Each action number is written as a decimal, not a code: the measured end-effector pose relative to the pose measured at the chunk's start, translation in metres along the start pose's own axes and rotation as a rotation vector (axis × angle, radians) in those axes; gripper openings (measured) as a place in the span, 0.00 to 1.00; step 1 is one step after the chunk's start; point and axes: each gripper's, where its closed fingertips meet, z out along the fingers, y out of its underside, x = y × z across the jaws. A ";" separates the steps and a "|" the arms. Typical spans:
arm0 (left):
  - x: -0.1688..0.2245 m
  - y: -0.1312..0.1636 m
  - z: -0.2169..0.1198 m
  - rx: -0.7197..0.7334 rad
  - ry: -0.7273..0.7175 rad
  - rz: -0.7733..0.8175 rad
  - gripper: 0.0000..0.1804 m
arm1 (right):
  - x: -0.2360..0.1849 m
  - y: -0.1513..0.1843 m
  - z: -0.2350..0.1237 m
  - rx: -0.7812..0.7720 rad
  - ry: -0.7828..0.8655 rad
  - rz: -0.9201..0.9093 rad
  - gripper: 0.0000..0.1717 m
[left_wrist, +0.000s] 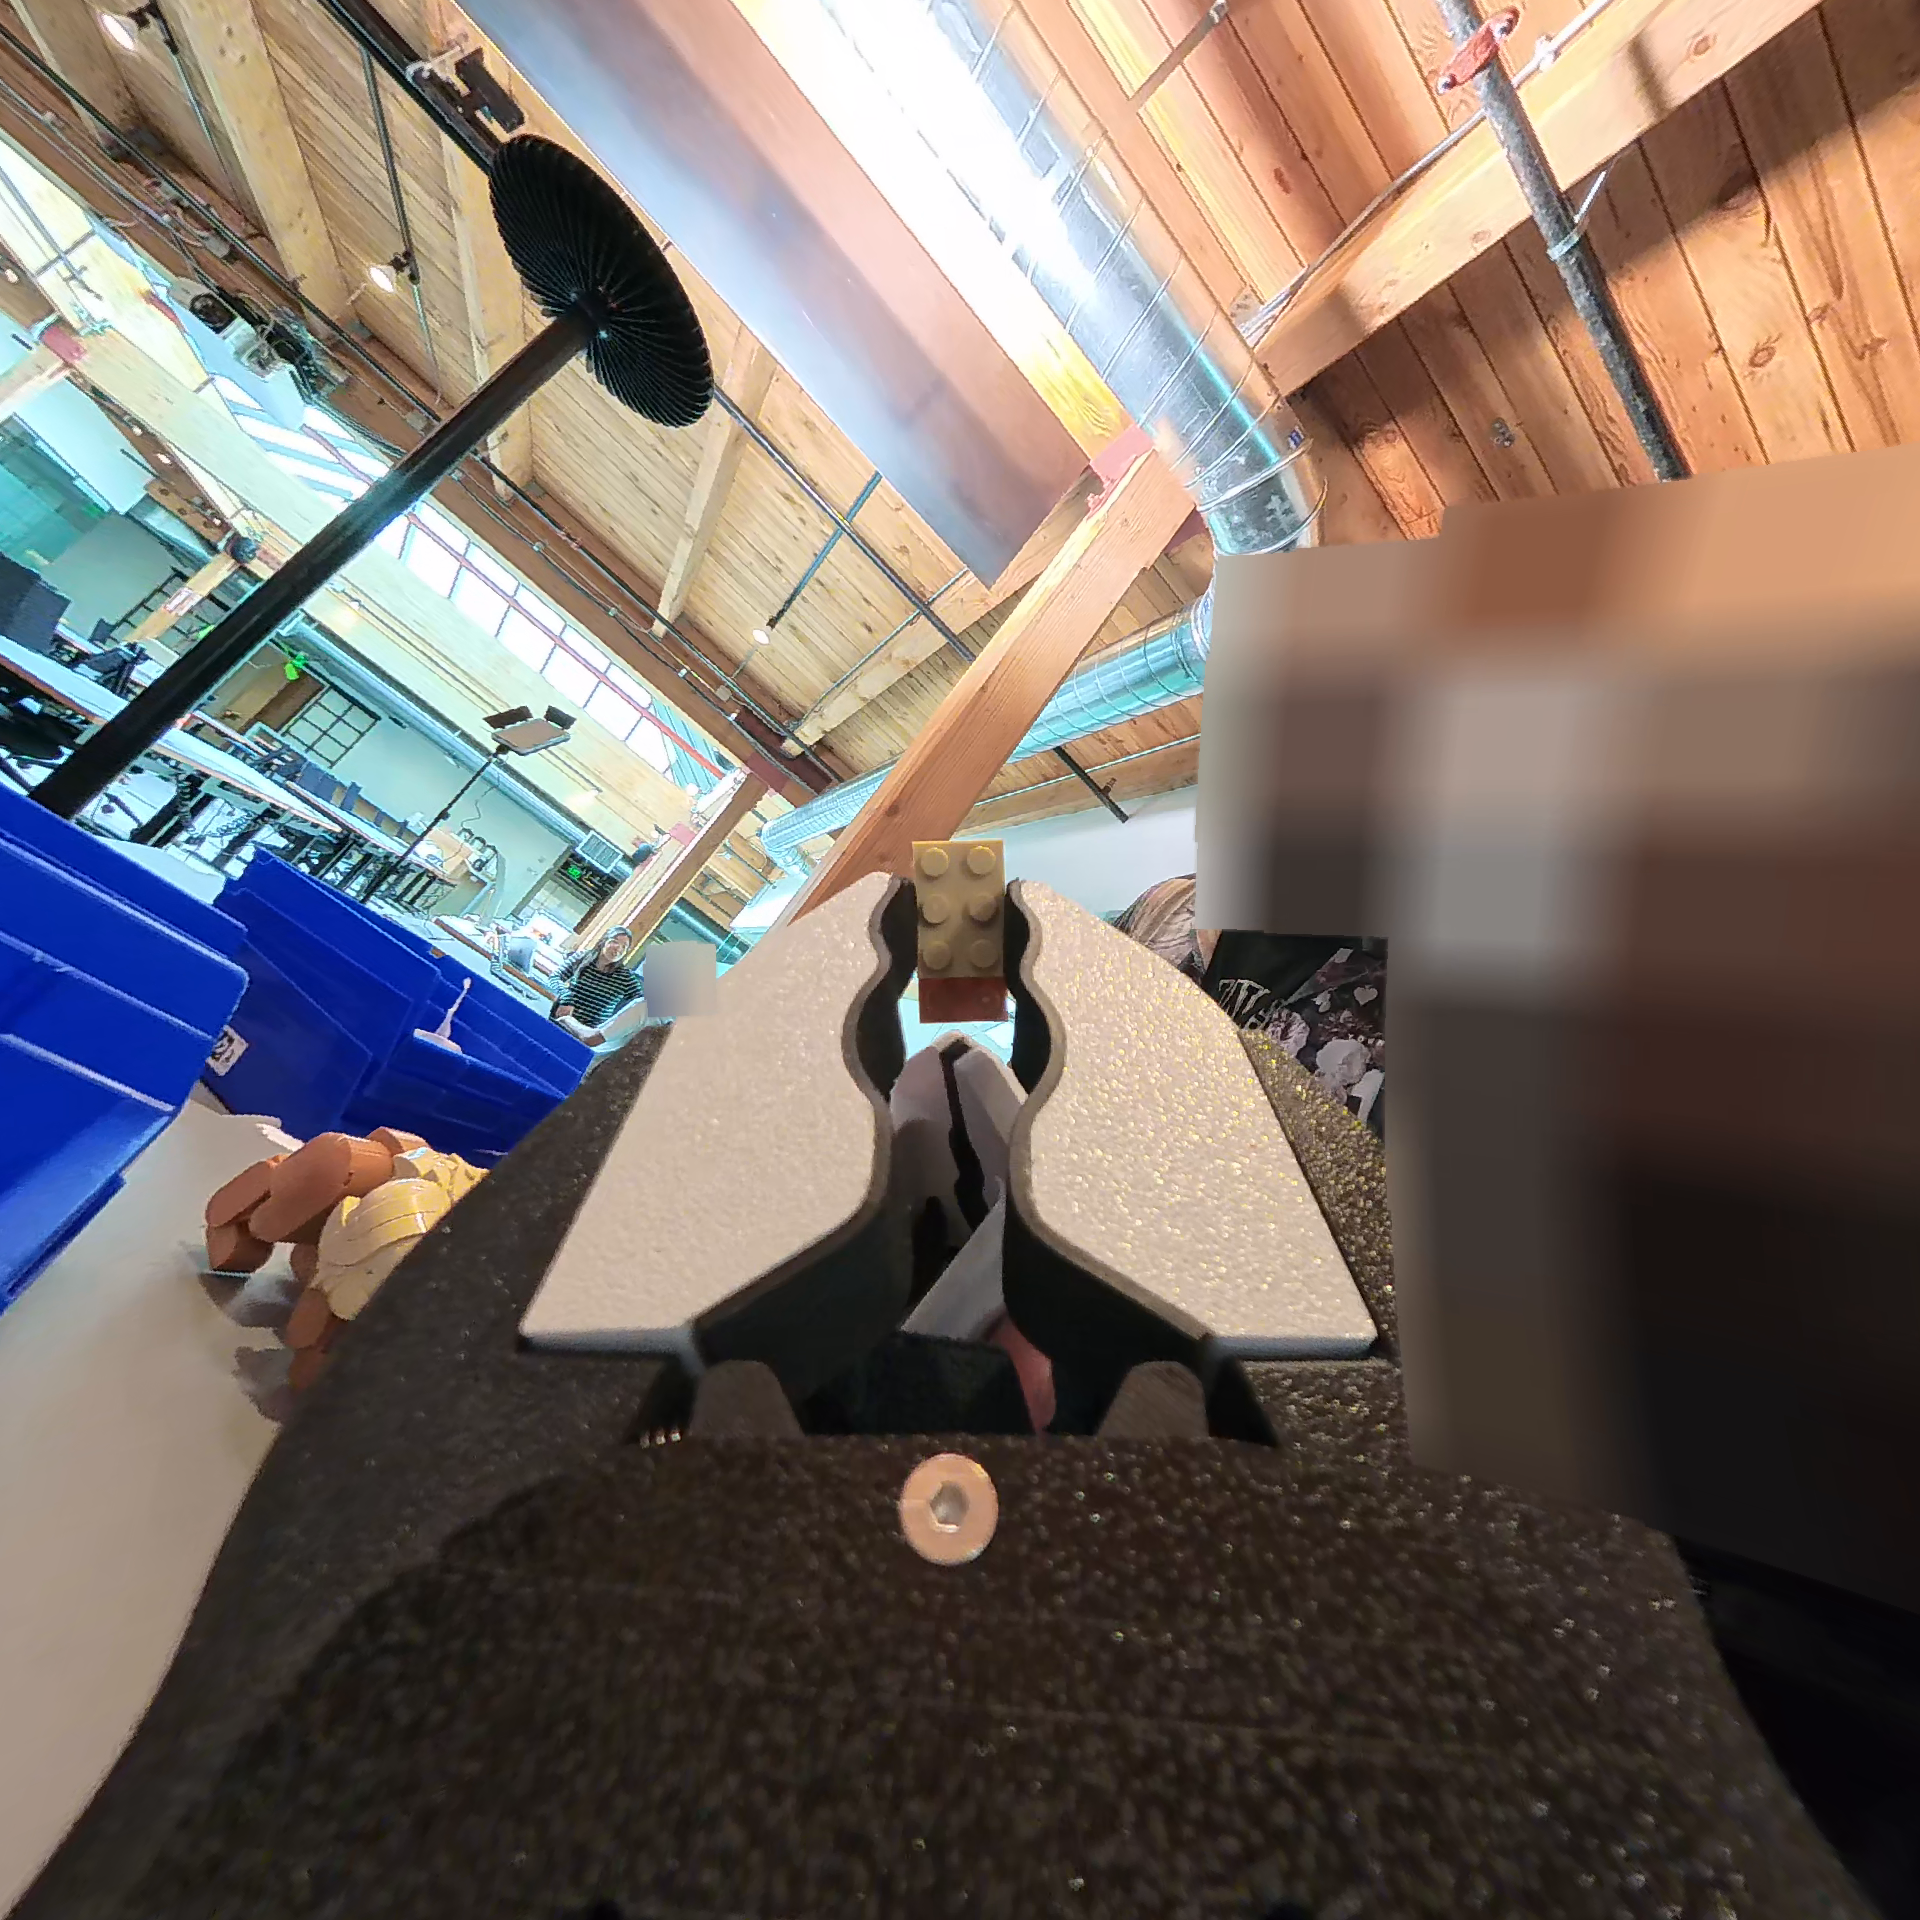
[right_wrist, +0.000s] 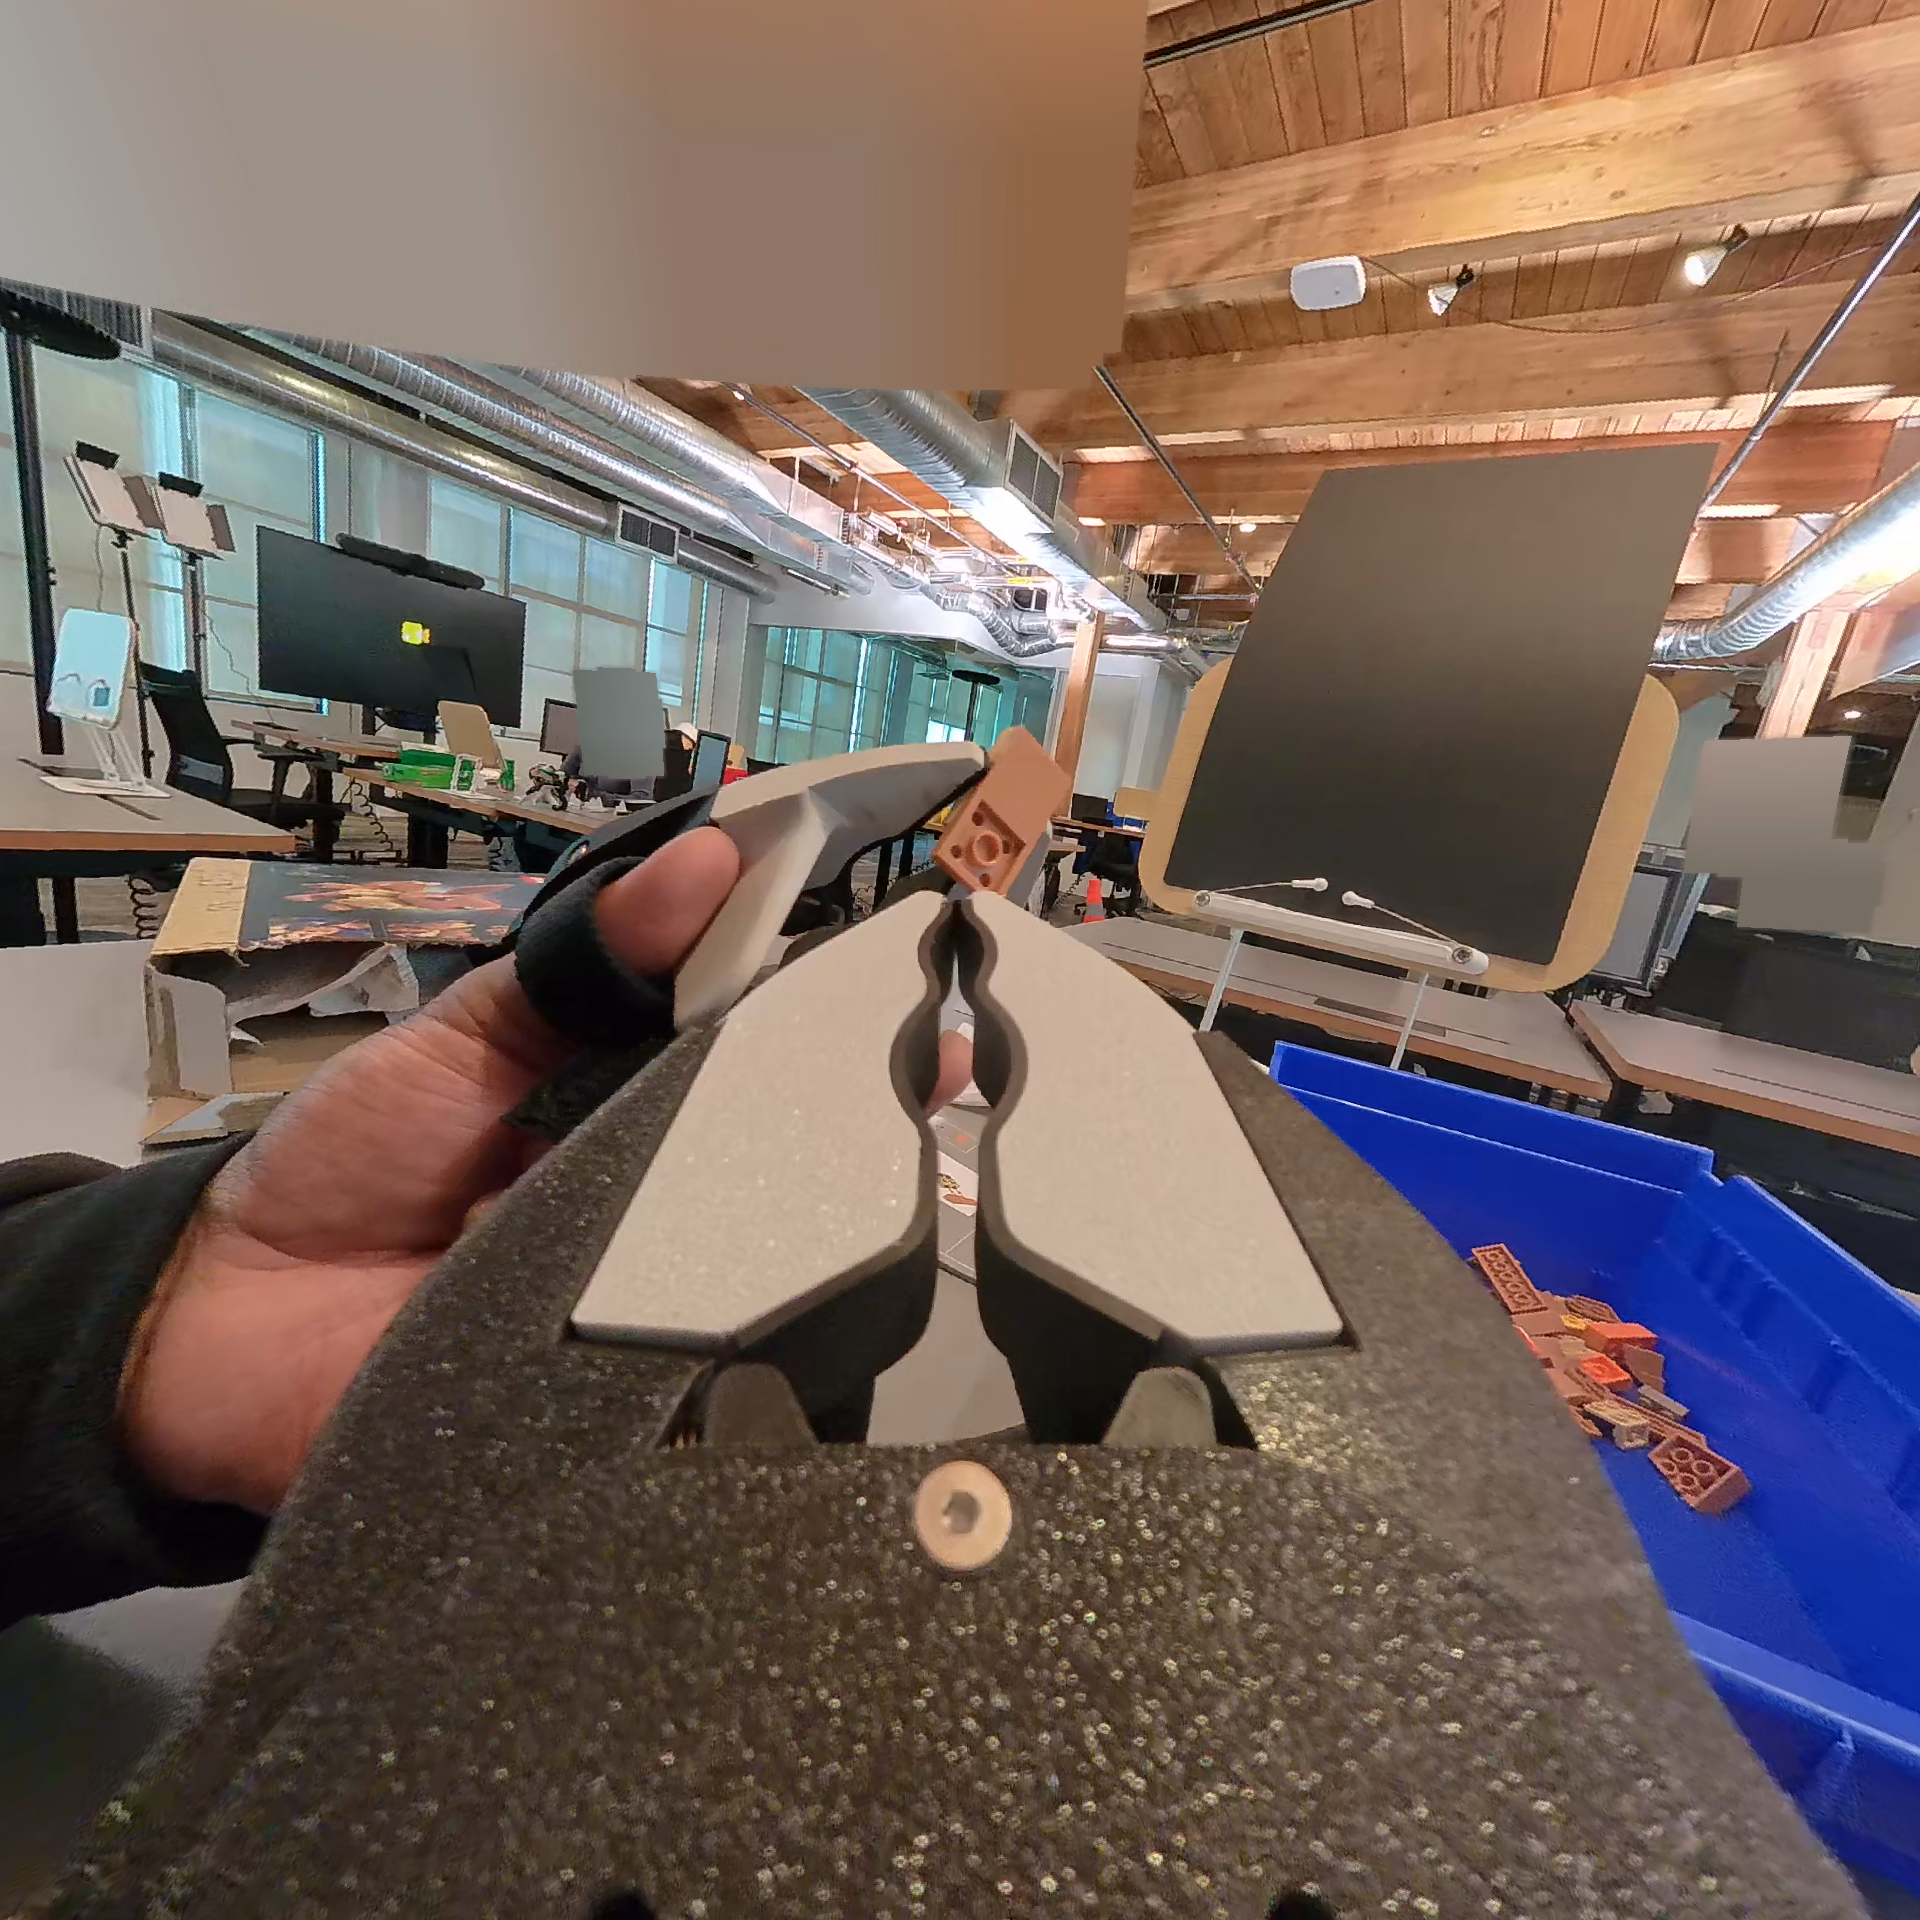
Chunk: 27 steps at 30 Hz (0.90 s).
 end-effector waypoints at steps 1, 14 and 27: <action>0.000 0.000 0.000 0.001 -0.001 -0.001 0.09 | 0.000 0.000 -0.001 0.000 -0.001 0.002 0.00; -0.002 0.001 0.000 -0.004 -0.006 0.000 0.09 | 0.002 0.000 -0.003 -0.001 0.001 0.004 0.00; -0.052 0.011 -0.099 -0.590 -0.643 0.399 0.09 | 0.006 0.037 -0.017 -0.134 -0.029 -0.048 0.00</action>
